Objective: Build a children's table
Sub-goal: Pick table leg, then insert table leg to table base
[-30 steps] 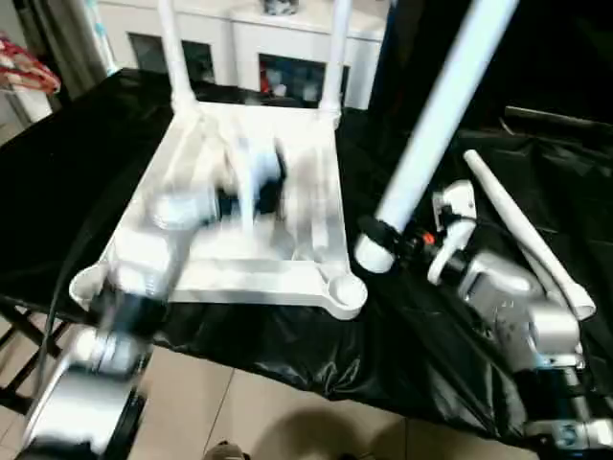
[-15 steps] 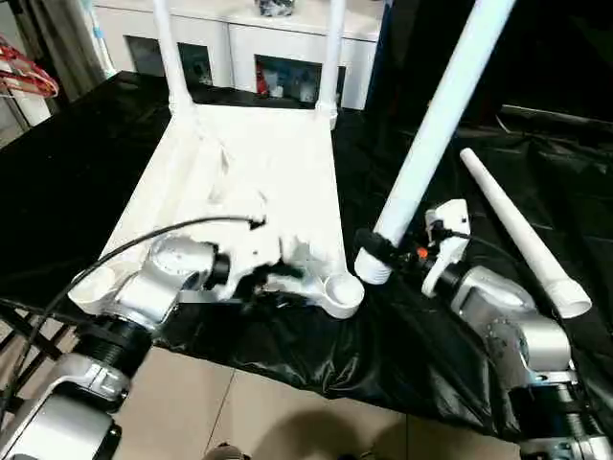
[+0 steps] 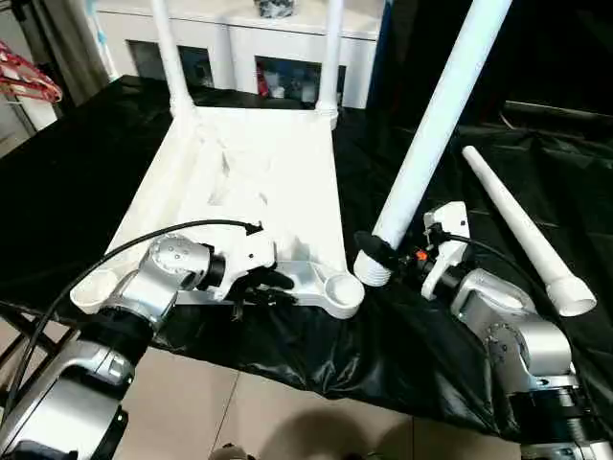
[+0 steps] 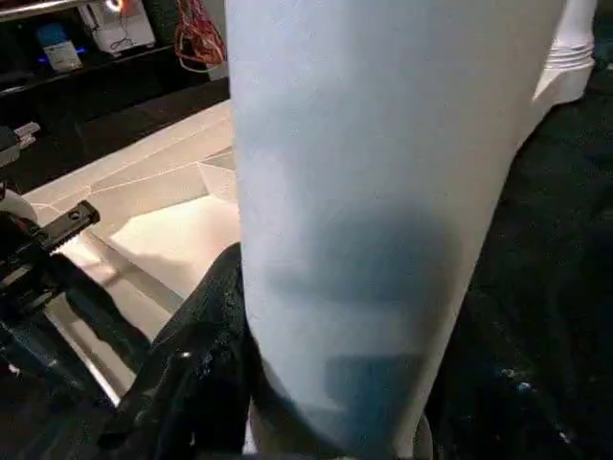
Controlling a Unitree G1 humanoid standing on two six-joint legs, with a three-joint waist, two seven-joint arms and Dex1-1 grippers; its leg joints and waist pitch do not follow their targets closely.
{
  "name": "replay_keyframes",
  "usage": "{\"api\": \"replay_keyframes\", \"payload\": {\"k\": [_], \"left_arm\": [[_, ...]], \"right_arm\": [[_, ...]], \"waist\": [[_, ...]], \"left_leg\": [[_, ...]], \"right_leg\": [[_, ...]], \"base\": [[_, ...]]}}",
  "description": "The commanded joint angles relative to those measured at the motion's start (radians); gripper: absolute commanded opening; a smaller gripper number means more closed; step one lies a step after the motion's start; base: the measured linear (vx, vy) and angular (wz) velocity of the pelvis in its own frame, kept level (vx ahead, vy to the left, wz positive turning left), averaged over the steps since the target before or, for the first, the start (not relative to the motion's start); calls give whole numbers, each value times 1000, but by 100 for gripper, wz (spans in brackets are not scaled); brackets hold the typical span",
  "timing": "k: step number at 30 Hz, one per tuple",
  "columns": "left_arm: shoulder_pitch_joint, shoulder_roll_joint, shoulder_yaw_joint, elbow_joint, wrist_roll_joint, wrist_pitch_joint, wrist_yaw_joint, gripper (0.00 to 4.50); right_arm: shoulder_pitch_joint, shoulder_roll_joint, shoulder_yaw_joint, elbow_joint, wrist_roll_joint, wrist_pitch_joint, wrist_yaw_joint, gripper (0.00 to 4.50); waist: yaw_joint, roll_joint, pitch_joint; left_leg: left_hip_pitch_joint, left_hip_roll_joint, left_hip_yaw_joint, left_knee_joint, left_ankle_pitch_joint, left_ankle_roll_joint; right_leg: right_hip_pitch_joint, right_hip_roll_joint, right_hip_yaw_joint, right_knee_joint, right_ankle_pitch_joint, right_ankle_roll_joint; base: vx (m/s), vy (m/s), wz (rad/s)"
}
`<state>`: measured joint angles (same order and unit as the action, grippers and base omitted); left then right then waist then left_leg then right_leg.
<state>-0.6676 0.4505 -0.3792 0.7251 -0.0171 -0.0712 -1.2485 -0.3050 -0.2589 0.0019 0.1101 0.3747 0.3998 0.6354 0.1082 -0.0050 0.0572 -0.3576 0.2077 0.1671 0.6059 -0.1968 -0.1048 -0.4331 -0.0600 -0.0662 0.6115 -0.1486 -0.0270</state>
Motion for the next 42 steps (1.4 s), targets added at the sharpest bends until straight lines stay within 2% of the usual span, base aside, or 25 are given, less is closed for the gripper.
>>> {"api": "replay_keyframes", "payload": {"k": [1,5,6,7,8,9,10,12,13,14,15,16,17,18,19,20,21,28,30,33,36,37,42], "left_arm": [[-16,0,1,16,2,2,-23,63],[-20,0,2,33,4,1,-30,53],[-20,0,2,33,4,1,-30,37],[-24,-3,6,47,3,0,-36,20],[-26,-5,8,57,2,-1,-40,12],[-27,-8,12,62,0,-1,-44,8],[-28,-11,18,67,-3,1,-50,8],[-26,-22,33,69,-15,10,-48,0],[-26,-27,37,68,-19,16,-46,0],[-26,-32,38,65,-20,21,-39,0],[-24,-51,39,56,-20,38,-12,0],[-24,-55,40,55,-20,41,-7,0],[-24,-80,41,51,-16,53,31,0],[-24,-92,43,51,-12,56,50,0],[-26,-114,41,57,-1,53,87,0],[-27,-129,41,61,9,52,111,0],[-30,-150,42,70,17,51,144,0],[-30,-214,31,71,57,22,240,0],[-28,-218,35,67,57,29,246,45],[-24,-205,24,69,79,22,252,62],[-23,-194,26,80,90,34,245,63],[-25,-191,31,86,89,42,238,47],[-28,-185,39,88,78,67,209,7]], "right_arm": [[5,-6,-5,-33,-6,-11,-1,191],[5,-6,-4,-33,-6,-12,0,191],[5,-6,-4,-33,-6,-12,0,191],[3,-7,-3,-32,-6,-11,3,191],[2,-7,-2,-31,-7,-11,4,191],[0,-8,0,-31,-6,-11,6,191],[-2,-9,2,-29,-6,-11,8,191],[-8,-14,8,-28,-5,-10,20,191],[-11,-16,12,-27,-6,-9,25,191],[-14,-19,16,-27,-7,-6,30,191],[-20,-29,30,-29,-14,-2,46,191],[-21,-30,32,-29,-15,-1,47,191],[-28,-34,37,-30,-16,5,52,191],[-31,-34,38,-30,-17,8,52,191],[-38,-40,44,-27,-22,16,53,191],[-43,-45,48,-24,-26,22,54,191],[-48,-50,54,-15,-36,21,56,191],[-64,-60,71,38,-75,-11,48,191],[-78,-50,62,56,-79,-21,36,191],[-91,-44,60,70,-83,-27,31,191],[-101,-40,59,84,-88,-33,29,191],[-109,-36,56,94,-90,-39,25,191],[-127,-32,56,118,-93,-46,27,191]], "waist": [[0,11,-75],[0,12,-75],[0,12,-76],[-1,9,-76],[0,10,-76],[0,10,-75],[-1,5,-75],[-3,7,-75],[-5,2,-74],[-4,3,-74],[-4,-2,-74],[-2,0,-73],[-3,-4,-72],[-3,-2,-71],[-3,-6,-70],[-1,-4,-70],[-1,-7,-70],[8,-9,-72],[6,-7,-73],[5,-5,-74],[4,-6,-74],[5,-1,-74],[2,-4,-74]], "left_leg": [[1,8,0,-73,-184,-2],[2,9,-1,-73,-181,-1],[1,9,0,-73,-179,0],[1,9,0,-73,-178,1],[1,8,0,-73,-175,2],[0,8,0,-73,-175,2],[0,8,1,-73,-173,5],[-2,9,0,-73,-170,5],[-2,8,1,-72,-172,7],[-2,6,1,-72,-172,10],[-2,7,3,-71,-165,16],[-1,7,3,-71,-164,17],[-2,7,4,-71,-164,21],[-2,7,3,-71,-168,23],[-2,6,4,-70,-171,26],[0,6,4,-70,-172,30],[-2,4,4,-68,-166,32],[-4,1,3,-67,-153,44],[-2,2,2,-68,-158,44],[-2,3,1,-69,-162,44],[-3,4,1,-70,-161,45],[-2,5,1,-70,-161,44],[-3,5,1,-71,-159,41]], "right_leg": [[75,-68,43,-81,-321,-126],[74,-68,43,-80,-311,-132],[74,-67,43,-79,-304,-134],[74,-66,43,-78,-295,-137],[76,-67,43,-77,-291,-140],[76,-68,43,-78,-293,-140],[76,-68,43,-79,-296,-138],[78,-68,43,-76,-296,-141],[78,-68,43,-79,-305,-138],[77,-68,43,-79,-314,-135],[77,-69,44,-82,-338,-126],[76,-69,43,-82,-347,-124],[75,-69,43,-86,-366,-116],[75,-69,42,-87,-381,-113],[73,-70,41,-93,-416,-100],[72,-70,39,-96,-444,-90],[73,-69,38,-98,-459,-80],[70,-68,35,-105,-492,-41],[68,-69,34,-106,-497,-42],[68,-68,33,-105,-479,-51],[70,-69,33,-103,-463,-58],[68,-70,35,-102,-457,-63],[71,-69,35,-99,-440,-73]], "base": [[0,0,0],[0,0,0],[0,0,0],[0,0,0],[0,0,0],[0,0,0],[0,0,0],[0,0,0],[0,0,0],[0,0,0],[0,0,0],[0,0,0],[0,0,0],[0,0,0],[0,0,0],[0,0,0],[0,0,0],[0,0,0],[0,0,0],[0,0,0],[0,0,0],[0,0,0],[0,0,0]]}}
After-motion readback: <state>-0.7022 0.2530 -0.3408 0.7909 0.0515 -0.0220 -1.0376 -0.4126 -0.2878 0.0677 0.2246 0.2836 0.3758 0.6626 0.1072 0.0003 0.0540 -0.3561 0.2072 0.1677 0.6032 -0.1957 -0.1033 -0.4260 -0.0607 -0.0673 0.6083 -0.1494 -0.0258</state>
